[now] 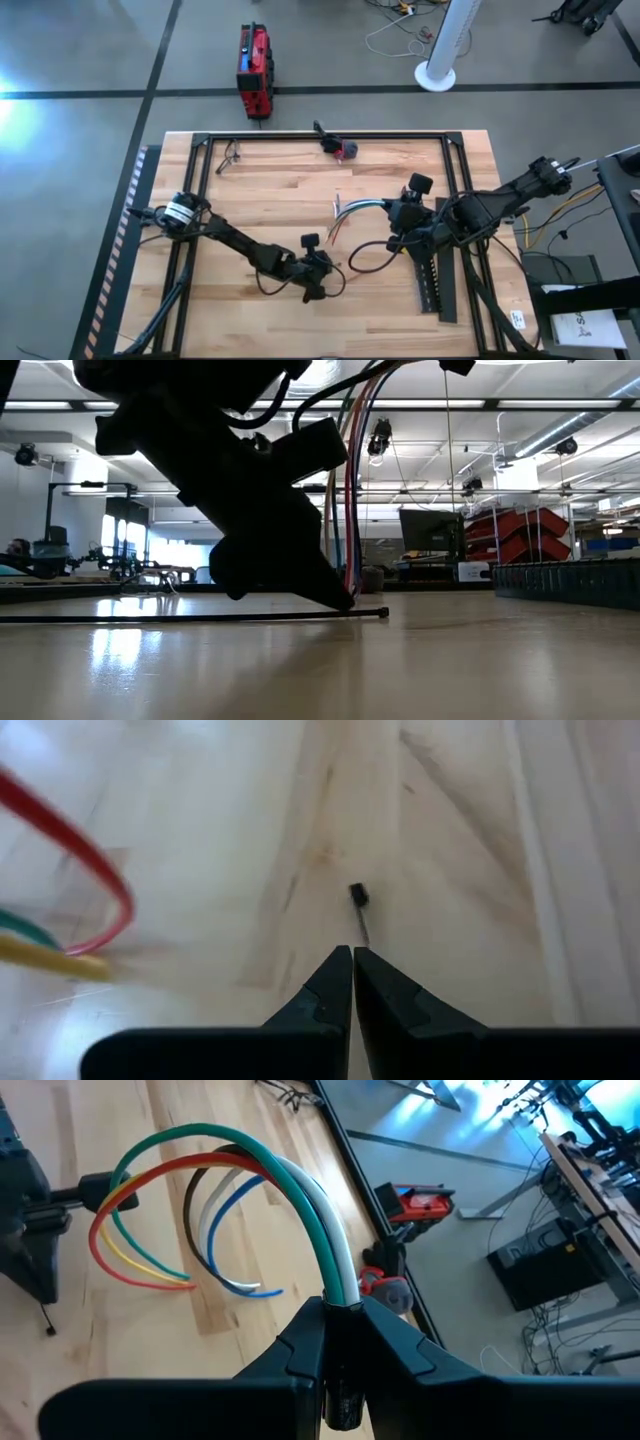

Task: Ziptie cables
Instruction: Close the cables together using a zip tie

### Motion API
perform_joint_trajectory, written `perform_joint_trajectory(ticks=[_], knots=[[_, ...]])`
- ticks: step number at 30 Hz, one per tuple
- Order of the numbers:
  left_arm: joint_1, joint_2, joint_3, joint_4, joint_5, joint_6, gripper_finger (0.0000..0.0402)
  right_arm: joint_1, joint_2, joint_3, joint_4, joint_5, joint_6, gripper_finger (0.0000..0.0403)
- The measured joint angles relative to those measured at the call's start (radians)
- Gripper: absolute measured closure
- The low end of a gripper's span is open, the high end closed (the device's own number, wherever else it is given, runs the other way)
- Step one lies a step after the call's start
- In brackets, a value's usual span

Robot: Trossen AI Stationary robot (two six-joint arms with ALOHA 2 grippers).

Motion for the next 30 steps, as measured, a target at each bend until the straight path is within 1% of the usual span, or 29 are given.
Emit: perform_joint_trajectory(ticks=[4, 12, 15, 17, 20, 24, 26, 30], knots=[[-0.012, 0.0, 0.0, 0.007, 0.031, 0.006, 0.0401, 0.0, 0.0, 0.0, 0.0, 0.0, 0.004, 0.0375], [-0.024, -0.003, 0.0, 0.007, 0.031, 0.01, 0.0401, 0.0, 0.0, 0.0, 0.001, -0.002, 0.006, 0.0375], [-0.026, -0.027, 0.0, -0.016, 0.031, 0.011, 0.0401, 0.0, 0.0, 0.0, 0.004, -0.008, 0.007, 0.0375], [-0.031, -0.066, 0.0, -0.066, 0.031, 0.014, 0.0401, 0.0, 0.0, -0.006, 0.013, -0.011, 0.007, 0.0375], [-0.047, -0.152, 0.0, -0.189, 0.031, 0.007, 0.0401, 0.0, 0.0, -0.018, 0.036, -0.031, 0.007, 0.0375], [-0.076, -0.285, -0.011, -0.36, 0.027, -0.034, 0.0401, 0.0, 0.0, -0.029, 0.116, -0.034, -0.017, 0.0375], [-0.092, -0.35, -0.023, -0.42, 0.019, -0.071, 0.0401, 0.0, 0.0, -0.029, 0.172, -0.034, -0.056, 0.0375], [-0.134, -0.468, -0.052, -0.497, -0.033, -0.12, 0.0401, 0.0, 0.0, -0.029, 0.342, -0.035, -0.195, 0.0375]])
